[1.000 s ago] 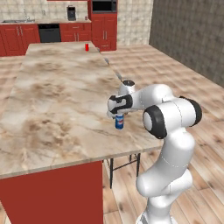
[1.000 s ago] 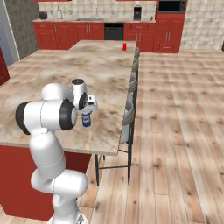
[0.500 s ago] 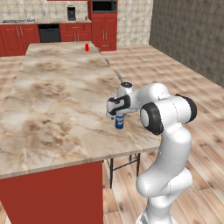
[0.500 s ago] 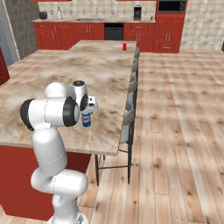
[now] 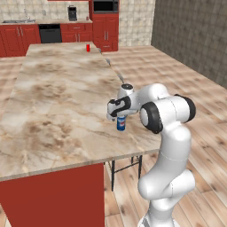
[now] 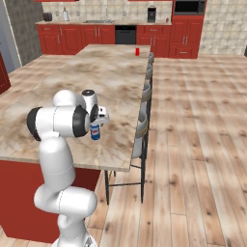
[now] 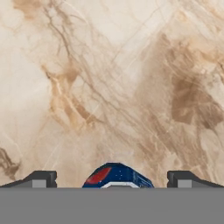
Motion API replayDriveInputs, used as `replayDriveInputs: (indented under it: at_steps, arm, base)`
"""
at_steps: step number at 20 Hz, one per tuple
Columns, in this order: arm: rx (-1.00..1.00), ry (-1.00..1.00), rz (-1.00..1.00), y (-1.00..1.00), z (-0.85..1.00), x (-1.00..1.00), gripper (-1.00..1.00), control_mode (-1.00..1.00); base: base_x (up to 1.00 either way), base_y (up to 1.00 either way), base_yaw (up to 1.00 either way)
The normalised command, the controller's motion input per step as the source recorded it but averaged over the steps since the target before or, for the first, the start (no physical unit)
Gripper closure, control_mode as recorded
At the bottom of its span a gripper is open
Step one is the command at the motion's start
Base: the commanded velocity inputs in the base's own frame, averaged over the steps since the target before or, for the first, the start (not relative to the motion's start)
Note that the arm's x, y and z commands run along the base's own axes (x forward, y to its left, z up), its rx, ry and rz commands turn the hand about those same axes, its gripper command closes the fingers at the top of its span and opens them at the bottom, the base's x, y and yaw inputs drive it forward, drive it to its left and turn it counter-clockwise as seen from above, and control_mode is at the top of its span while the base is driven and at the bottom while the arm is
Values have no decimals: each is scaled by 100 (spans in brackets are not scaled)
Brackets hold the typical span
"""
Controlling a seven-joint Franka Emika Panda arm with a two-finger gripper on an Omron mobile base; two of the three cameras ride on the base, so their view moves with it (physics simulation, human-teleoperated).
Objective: Four empty soda cans are scattered around the kitchen. Gather all the cans and cluster them next to the stove for recycling.
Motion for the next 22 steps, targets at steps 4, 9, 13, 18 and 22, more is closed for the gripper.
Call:
replayDriveInputs:
  at_steps: [4,9,13,18,22]
  arm:
    - [0,0,0,0,-7,0,-100,-100]
    - [0,0,0,0,0,0,-100,-100]
    - [1,-3,0,-6,0,-11,-100,-100]
    - [1,-1,0,-4,0,-4,-100,-100]
    - [0,0,0,0,0,0,-100,-100]
  base:
    - [0,0,0]
    - [0,0,0]
    - [0,0,0]
    - [0,0,0]
    - [0,0,0]
